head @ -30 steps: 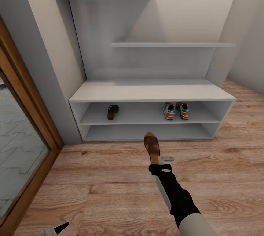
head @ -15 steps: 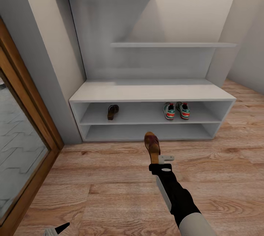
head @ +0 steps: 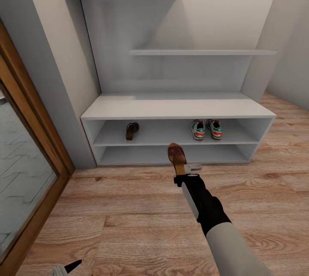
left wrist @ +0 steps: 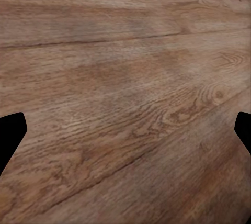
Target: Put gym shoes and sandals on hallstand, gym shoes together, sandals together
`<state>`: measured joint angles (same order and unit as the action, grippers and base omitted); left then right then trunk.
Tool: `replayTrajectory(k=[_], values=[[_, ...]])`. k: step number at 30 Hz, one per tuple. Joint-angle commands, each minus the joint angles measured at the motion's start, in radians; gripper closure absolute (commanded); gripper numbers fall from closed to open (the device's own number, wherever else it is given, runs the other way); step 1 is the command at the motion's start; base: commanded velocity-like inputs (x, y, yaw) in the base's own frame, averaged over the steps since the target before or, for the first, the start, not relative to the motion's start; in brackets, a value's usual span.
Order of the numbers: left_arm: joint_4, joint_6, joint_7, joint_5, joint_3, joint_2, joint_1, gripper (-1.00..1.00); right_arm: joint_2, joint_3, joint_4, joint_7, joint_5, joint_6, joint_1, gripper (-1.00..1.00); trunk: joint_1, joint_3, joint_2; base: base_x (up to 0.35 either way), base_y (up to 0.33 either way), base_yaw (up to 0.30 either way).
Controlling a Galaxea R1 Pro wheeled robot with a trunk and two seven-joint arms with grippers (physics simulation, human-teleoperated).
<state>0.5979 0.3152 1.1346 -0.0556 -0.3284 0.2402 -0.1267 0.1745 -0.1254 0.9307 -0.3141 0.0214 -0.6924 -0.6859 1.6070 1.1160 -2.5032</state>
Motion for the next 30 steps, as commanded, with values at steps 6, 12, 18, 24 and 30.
replayTrajectory(k=[6, 12, 18, 24, 30], values=[[0.003, 0.004, 0.018, -0.002, -0.004, -0.001, -0.004, -1.00, 0.000, -0.002, 0.003, -0.008, 0.006, -0.007, -0.003, 1.00, 0.000, 0.003, 0.000, 0.000, 0.000, 0.048], [0.017, -0.074, 0.176, -0.003, -0.007, -0.002, -0.030, -1.00, 0.000, -0.002, 0.004, -0.008, 0.006, -0.007, -0.003, 1.00, 0.000, 0.009, 0.000, 0.000, 0.000, 0.187], [0.071, -0.145, 0.182, -0.003, -0.007, -0.012, -0.043, -1.00, 0.000, -0.001, 0.002, -0.008, 0.004, -0.007, -0.003, 1.00, 0.000, 0.015, 0.000, 0.000, 0.000, 0.199], [0.085, -0.154, 0.182, -0.003, -0.009, -0.014, -0.044, -1.00, 0.000, -0.001, -0.003, -0.008, 0.003, -0.009, -0.003, 1.00, 0.000, 0.021, 0.000, 0.000, 0.000, 0.200], [0.085, -0.154, 0.184, -0.003, -0.009, -0.015, -0.044, -1.00, 0.000, 0.000, 0.003, -0.009, 0.002, -0.009, -0.003, 1.00, 0.000, 0.024, 0.000, 0.074, 0.000, 0.081]])
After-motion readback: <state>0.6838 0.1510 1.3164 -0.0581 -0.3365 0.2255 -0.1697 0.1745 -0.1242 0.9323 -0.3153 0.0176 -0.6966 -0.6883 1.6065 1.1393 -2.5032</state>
